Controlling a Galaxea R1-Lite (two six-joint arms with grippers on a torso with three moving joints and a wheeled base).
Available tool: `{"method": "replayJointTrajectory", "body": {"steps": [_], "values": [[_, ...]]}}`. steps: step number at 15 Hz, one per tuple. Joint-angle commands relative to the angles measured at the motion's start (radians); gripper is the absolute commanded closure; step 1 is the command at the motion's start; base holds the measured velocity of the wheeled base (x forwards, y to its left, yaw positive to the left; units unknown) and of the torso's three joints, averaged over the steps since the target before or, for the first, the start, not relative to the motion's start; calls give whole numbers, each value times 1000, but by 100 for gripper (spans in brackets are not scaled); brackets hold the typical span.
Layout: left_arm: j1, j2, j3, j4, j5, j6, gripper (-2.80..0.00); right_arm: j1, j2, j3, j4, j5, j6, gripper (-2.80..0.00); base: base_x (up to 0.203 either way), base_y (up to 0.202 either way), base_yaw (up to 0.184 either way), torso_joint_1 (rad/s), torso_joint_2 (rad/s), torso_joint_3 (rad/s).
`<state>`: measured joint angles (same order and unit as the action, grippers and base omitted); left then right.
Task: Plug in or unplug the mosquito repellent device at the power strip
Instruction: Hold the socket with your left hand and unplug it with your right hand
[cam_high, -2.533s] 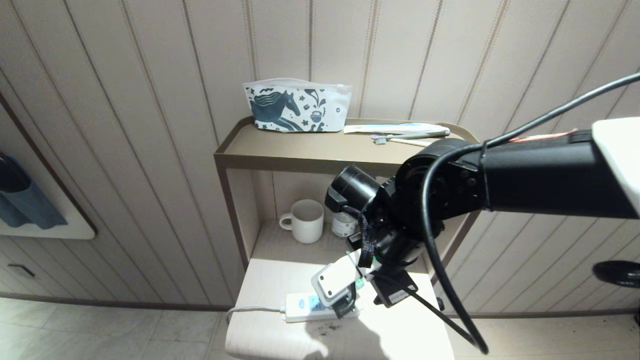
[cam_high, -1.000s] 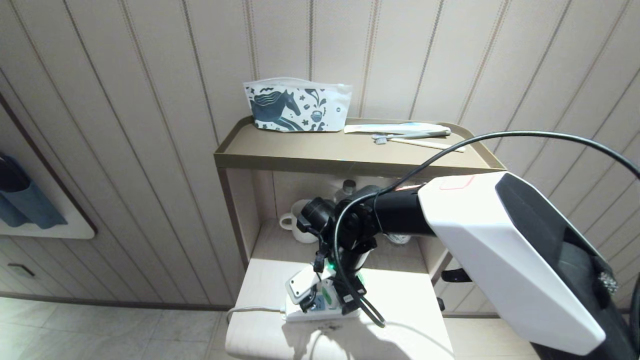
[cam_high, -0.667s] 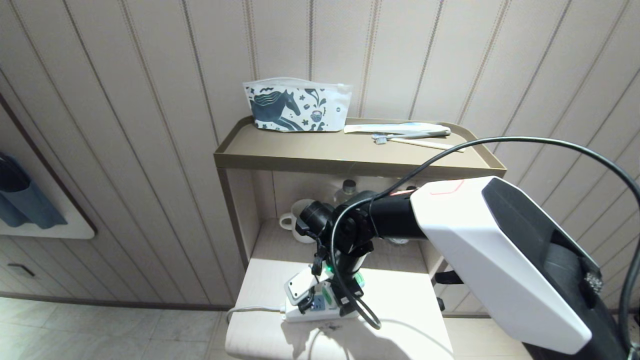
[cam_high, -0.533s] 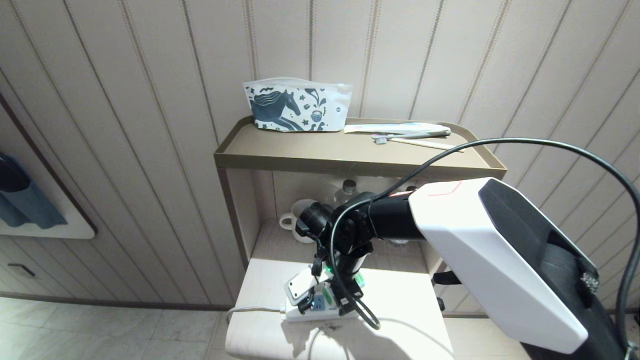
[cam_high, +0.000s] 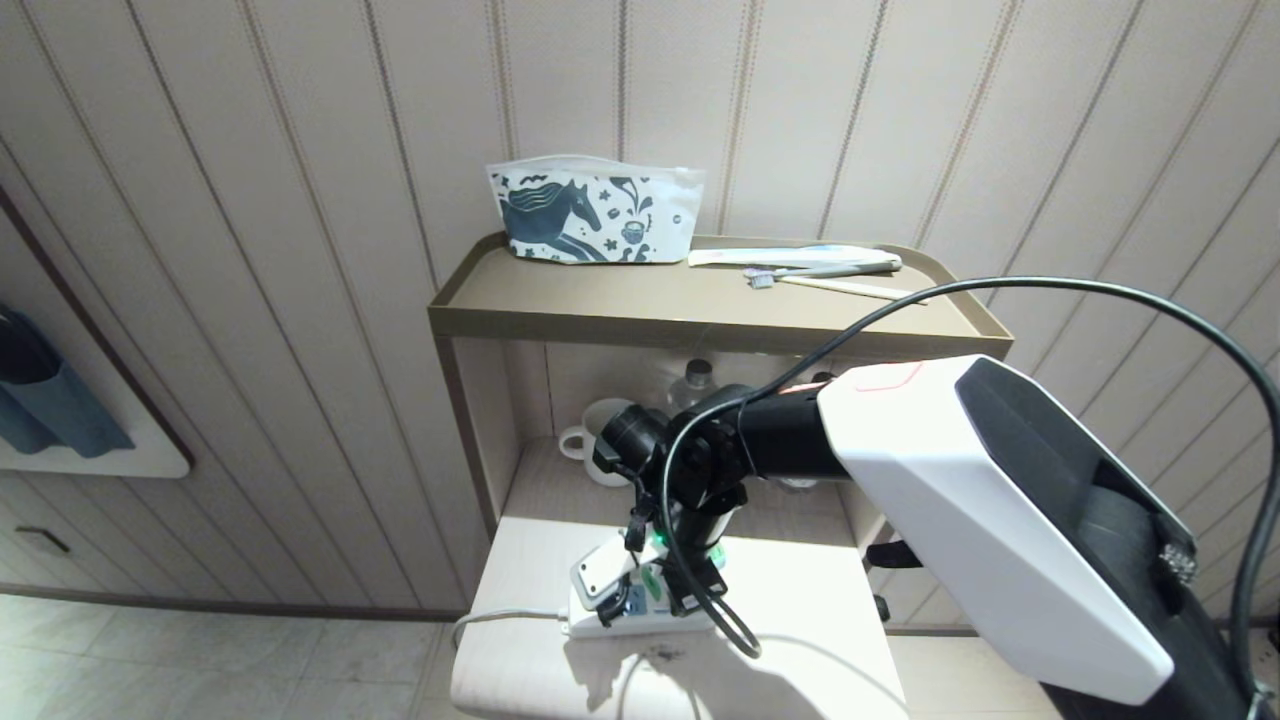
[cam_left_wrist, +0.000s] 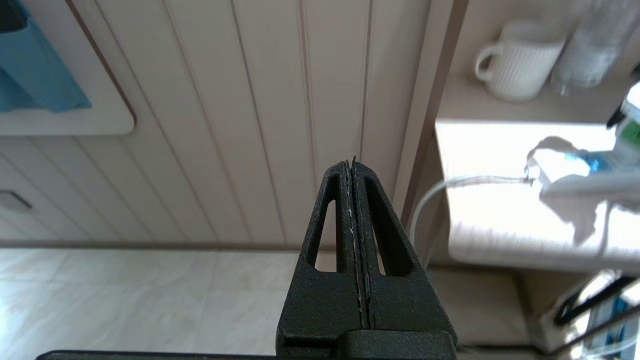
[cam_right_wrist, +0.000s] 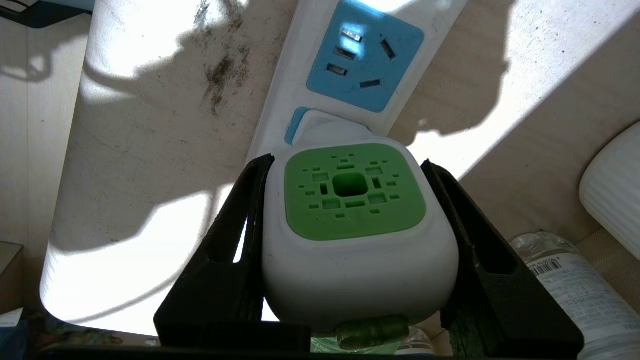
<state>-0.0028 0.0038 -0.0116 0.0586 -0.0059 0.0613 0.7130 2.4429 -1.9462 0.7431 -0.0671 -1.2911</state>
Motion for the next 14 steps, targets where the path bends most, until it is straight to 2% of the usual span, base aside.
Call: {"method": "replayJointTrajectory", "body": {"steps": [1,3,4,6,7,9,11,14], "values": [[0,44,-75,15,-14,1,0,-10,-6,6,6,-2,-7,0,0,0,0,0,0,0],[0,139,-200,34,-36,-31,0,-15,-6,6,6,0,-6,0,0,0,0,0,0,0],[0,193,-268,35,-38,-80,0,-17,-10,6,6,1,-3,0,0,0,0,0,0,0],[-17,421,-441,33,-73,-165,0,-18,-17,6,7,2,10,0,0,0,0,0,0,0],[-43,557,-493,30,-102,-187,0,-19,-19,7,7,3,12,0,0,0,0,0,0,0],[-156,864,-576,12,-139,-232,0,-33,-26,17,7,2,12,0,0,0,0,0,0,0],[-336,1106,-590,-85,-128,-272,0,-38,-46,38,7,3,14,0,0,0,0,0,0,0],[-577,1423,-504,-417,2,-306,0,-40,-62,62,6,3,38,0,0,0,0,0,0,0]]}}
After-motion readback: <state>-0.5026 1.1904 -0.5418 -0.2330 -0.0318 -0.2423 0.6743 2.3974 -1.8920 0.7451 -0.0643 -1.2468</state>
